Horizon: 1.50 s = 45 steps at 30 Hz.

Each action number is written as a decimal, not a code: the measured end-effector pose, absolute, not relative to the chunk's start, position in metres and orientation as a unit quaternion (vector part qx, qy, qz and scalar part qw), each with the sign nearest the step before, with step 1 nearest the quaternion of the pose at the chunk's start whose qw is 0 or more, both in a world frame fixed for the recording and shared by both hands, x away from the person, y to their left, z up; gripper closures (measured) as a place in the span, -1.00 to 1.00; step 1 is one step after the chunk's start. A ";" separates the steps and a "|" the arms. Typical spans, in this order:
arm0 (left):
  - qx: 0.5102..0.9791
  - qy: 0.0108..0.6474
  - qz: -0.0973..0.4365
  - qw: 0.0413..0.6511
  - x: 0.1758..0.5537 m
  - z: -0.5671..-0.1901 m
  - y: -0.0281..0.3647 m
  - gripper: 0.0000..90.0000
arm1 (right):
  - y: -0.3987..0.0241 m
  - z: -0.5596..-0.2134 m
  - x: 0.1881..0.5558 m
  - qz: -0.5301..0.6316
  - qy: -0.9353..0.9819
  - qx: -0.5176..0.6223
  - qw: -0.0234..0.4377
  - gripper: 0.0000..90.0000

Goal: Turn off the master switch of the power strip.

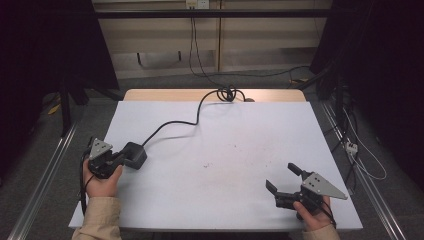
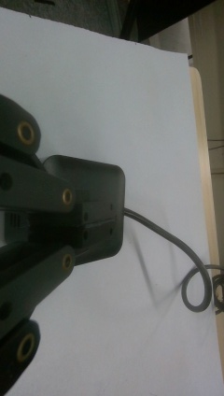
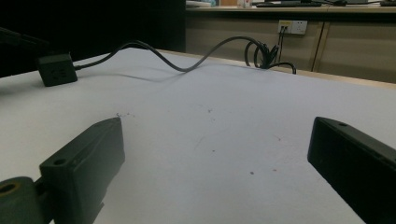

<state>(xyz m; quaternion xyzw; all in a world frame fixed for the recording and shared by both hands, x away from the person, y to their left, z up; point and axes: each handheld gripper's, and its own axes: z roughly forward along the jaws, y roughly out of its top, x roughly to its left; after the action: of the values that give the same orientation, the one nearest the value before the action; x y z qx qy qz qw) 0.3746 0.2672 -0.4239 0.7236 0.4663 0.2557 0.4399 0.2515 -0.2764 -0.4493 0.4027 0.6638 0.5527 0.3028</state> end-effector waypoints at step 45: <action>0.715 0.478 0.256 0.442 0.374 -0.425 0.265 1.00 | -0.277 -0.450 0.251 0.553 0.664 0.402 0.303 -0.92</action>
<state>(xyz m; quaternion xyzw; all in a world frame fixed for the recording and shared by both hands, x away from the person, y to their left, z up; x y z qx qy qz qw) 0.3736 0.2653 -0.4251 0.7146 0.4778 0.2559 0.4423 0.2510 -0.2765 -0.4495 0.4020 0.6638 0.5529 0.3033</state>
